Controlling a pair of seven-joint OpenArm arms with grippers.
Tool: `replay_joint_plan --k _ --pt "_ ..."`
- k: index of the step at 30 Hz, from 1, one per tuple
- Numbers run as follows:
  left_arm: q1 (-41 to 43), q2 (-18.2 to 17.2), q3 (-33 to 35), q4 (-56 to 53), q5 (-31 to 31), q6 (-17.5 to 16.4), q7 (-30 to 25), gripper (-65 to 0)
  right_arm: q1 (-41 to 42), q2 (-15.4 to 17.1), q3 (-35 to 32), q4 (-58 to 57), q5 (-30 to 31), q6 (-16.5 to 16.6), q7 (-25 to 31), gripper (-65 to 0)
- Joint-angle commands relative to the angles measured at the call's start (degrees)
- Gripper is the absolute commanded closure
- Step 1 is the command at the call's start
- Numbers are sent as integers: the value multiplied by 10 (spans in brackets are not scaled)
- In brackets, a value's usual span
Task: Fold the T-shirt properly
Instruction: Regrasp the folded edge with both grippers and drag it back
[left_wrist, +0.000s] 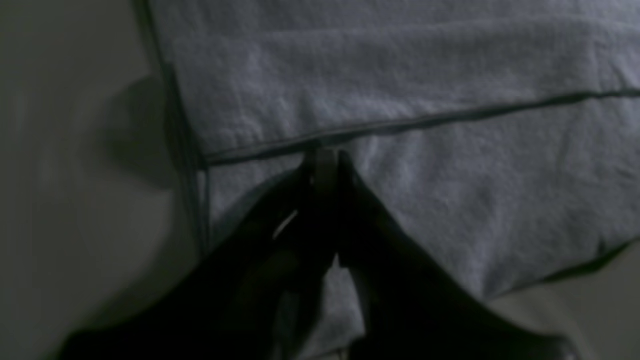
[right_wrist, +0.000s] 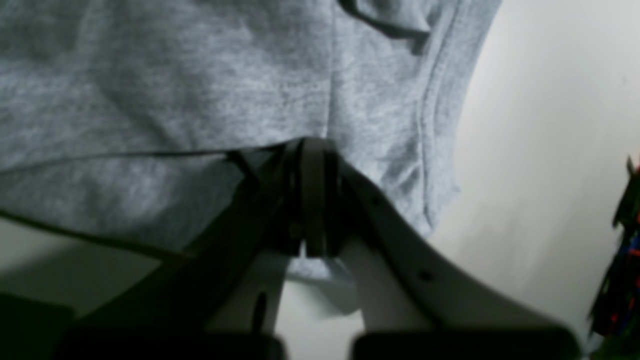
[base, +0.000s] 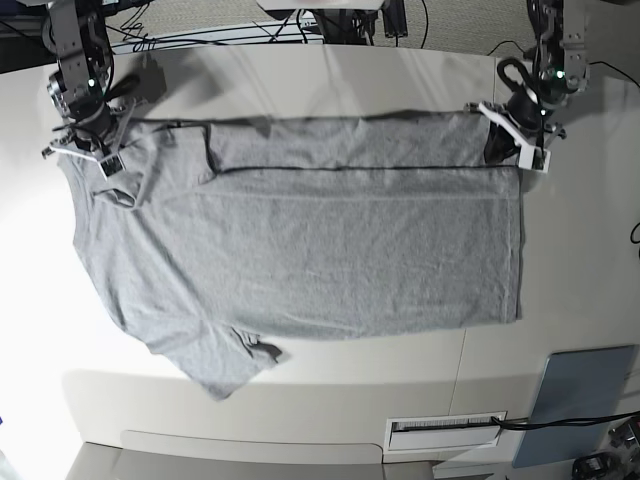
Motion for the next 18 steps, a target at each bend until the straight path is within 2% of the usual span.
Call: replay_joint_plan --k 1,9,18 --pt "30 -2 5 -9 45 0 93 0 -24 7 3 0 1 15 -33 0" --pt "116 -2 -27 25 48 -8 92 0 -127 7 51 55 -15 14 -15 0" --pt "182 -2 -65 68 47 -36 92 0 -170 5 50 90 -35 6 -13 0"
